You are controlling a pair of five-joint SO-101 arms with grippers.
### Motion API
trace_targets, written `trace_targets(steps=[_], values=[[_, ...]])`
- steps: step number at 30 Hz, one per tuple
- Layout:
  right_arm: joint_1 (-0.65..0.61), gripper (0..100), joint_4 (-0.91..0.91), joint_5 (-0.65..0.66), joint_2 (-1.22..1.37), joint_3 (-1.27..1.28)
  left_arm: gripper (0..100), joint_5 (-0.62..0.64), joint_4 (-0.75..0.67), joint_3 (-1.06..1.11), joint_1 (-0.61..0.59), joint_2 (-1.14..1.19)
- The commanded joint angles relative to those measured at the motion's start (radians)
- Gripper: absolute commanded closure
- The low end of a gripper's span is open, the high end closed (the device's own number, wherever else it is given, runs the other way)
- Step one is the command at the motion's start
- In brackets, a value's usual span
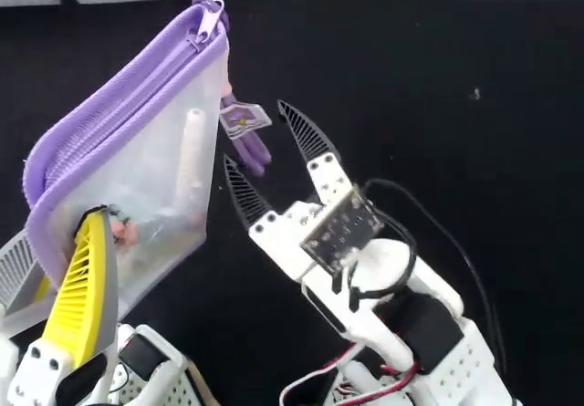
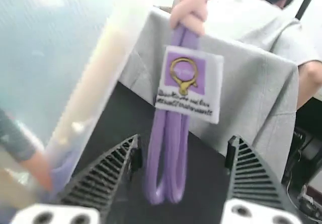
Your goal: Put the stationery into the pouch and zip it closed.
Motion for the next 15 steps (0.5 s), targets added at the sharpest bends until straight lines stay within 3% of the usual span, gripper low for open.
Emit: trace_targets(steps=[1, 9, 15], values=[[-0.014, 72.5, 0.011, -0.006, -0.036, 0.004, 97, -0.008, -0.009, -0.008, -0.002, 0.009], [-0.015, 91.7, 0.032, -0.006, -0.036, 0.001, 97, -0.071, -0.009, -0.008, -0.001, 0.009], [-0.015, 93.0, 0.017, -0.006, -0.036, 0.01, 97, -0.069, -0.009, -0.013, -0.001, 0.009]])
